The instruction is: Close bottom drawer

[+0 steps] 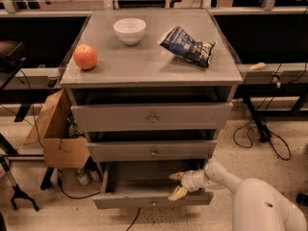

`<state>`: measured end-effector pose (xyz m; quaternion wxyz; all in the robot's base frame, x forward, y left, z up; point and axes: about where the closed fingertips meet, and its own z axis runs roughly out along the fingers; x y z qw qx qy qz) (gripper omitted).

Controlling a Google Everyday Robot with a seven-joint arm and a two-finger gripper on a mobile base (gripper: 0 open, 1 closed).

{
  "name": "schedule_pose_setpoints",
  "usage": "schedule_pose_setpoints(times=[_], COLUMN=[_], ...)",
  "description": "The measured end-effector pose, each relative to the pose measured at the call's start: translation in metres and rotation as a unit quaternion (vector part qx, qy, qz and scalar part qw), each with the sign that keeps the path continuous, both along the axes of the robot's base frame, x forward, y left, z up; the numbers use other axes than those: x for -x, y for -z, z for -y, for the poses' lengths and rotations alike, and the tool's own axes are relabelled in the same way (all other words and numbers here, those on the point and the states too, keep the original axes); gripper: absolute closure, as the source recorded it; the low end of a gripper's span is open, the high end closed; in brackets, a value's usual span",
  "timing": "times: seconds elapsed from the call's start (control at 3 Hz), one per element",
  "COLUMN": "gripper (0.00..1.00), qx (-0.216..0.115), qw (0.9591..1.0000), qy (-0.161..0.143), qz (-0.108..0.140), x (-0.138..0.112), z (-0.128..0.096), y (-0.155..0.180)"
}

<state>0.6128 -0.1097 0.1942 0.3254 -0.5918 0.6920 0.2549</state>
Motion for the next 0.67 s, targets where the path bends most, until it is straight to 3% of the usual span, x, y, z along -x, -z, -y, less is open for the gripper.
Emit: schedule_pose_setpoints(times=[0.33,0.67], gripper=[0.65,0.89], qx=[0.003,0.002], qw=[0.9999,0.9999], qy=[0.009,0.010], qz=[0.010,0.010], x=[-0.0130,-0.0084], z=[0.0028,0.0033], y=[-0.0034,-0.0034])
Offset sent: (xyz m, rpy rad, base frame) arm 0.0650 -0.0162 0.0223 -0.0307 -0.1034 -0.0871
